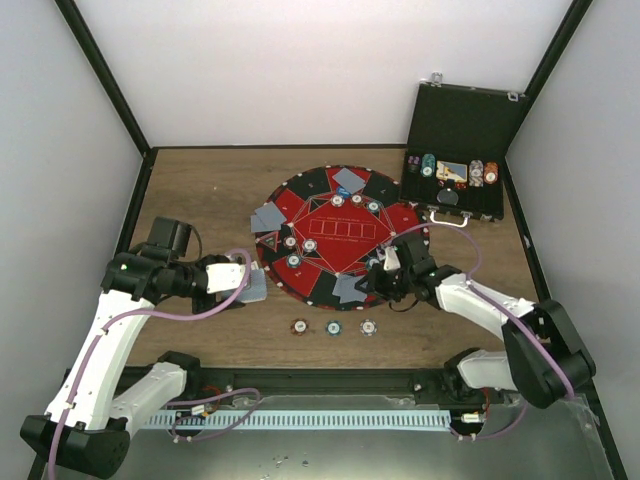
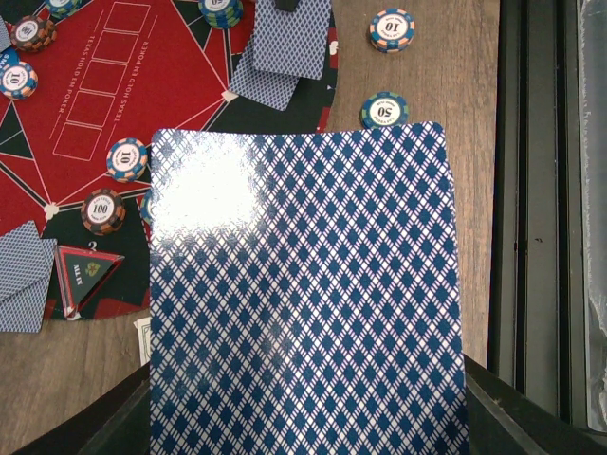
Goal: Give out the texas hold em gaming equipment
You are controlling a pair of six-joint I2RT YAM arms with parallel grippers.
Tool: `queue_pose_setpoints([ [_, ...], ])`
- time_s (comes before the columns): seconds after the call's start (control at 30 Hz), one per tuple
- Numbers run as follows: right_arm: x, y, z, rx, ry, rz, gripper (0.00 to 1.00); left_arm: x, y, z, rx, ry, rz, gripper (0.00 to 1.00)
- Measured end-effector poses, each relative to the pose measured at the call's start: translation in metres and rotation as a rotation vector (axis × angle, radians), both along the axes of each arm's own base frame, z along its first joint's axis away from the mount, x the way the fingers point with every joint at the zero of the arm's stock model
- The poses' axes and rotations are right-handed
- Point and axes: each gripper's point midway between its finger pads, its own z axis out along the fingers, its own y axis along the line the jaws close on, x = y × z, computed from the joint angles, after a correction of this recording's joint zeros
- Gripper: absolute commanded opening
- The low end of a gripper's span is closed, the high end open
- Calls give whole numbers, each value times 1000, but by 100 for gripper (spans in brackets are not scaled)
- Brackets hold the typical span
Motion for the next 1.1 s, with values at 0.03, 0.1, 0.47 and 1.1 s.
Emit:
queue_pose_setpoints([
  [0.03, 0, 0, -1, -3, 2, 0, 2, 0, 0, 0, 0, 0, 0, 4],
  [0.1, 1, -1, -5, -15, 3, -1, 4, 0, 0, 0, 0, 0, 0, 4],
  [0.47, 4, -9, -25, -87, 21, -16, 23, 0, 0, 0, 0, -1, -1, 4],
  [1.1, 28, -31, -5, -287, -40, -55, 65, -1, -1, 1, -4, -2, -9, 4],
])
